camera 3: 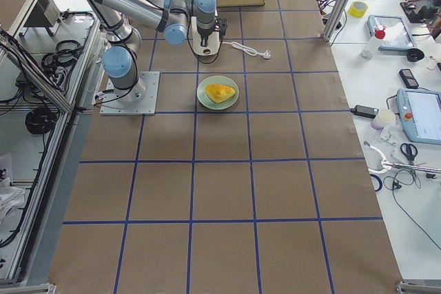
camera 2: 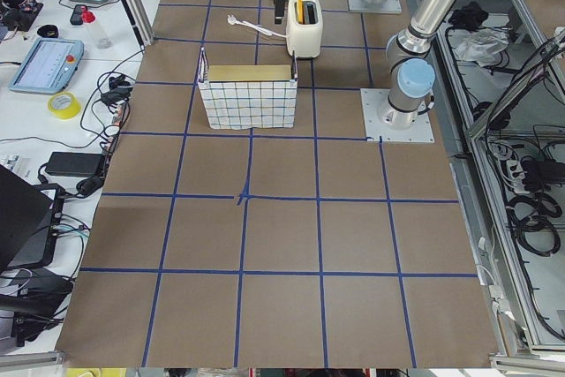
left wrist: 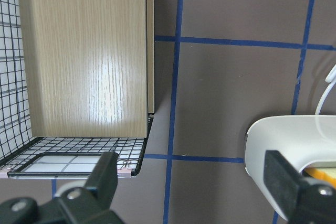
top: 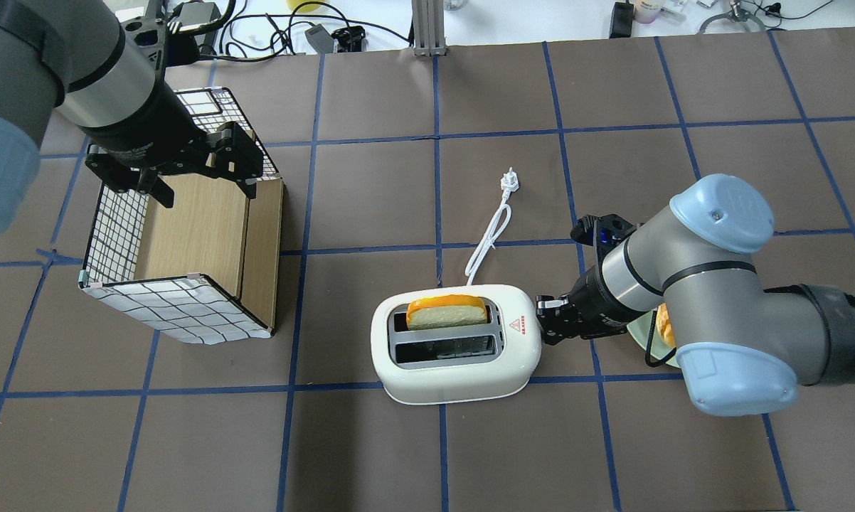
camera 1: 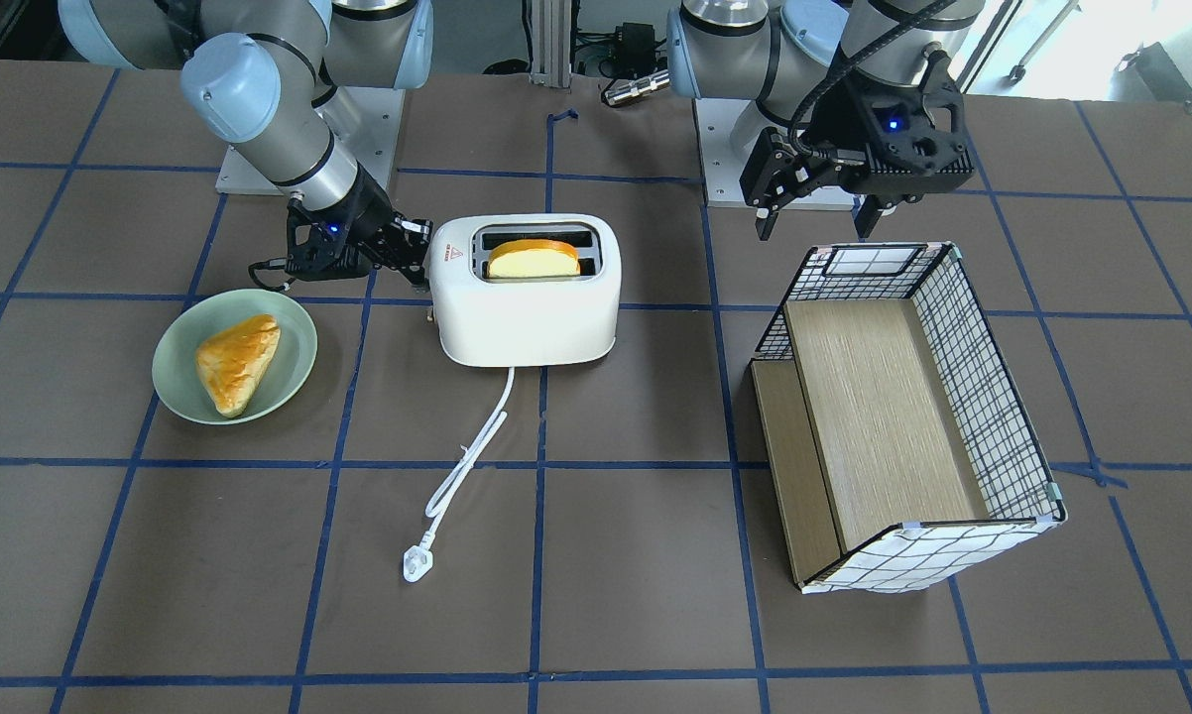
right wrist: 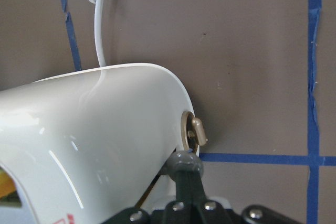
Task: Press toaster with right arm
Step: 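Push the toaster lever down with the right gripper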
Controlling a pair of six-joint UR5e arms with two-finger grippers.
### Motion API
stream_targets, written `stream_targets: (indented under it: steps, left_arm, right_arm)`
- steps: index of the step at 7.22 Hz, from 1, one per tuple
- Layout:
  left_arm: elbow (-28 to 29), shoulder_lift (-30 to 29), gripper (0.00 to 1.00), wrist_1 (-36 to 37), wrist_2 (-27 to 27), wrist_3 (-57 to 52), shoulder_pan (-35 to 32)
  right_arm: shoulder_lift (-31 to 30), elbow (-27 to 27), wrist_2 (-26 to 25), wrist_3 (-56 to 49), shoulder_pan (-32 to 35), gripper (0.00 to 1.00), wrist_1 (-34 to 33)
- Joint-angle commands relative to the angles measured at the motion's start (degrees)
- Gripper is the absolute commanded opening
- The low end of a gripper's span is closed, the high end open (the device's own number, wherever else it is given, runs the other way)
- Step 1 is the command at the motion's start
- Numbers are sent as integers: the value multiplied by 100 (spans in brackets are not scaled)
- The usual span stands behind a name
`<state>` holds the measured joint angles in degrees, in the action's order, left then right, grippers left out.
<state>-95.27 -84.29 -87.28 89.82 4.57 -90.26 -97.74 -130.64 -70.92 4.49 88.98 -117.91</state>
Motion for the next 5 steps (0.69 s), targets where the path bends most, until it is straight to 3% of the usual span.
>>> stream_targets:
  steps: [1,3,5]
  left_arm:
    - [0,0,100,0,0,0,0]
    - [0,0,100,0,0,0,0]
    - [0,0,100,0,0,0,0]
  right_arm:
    - [62,-84,-1,8,5,0,-4]
    - [27,38,-428,173,-3,0,5]
    - [-9,589,-475,210,-4,0,695]
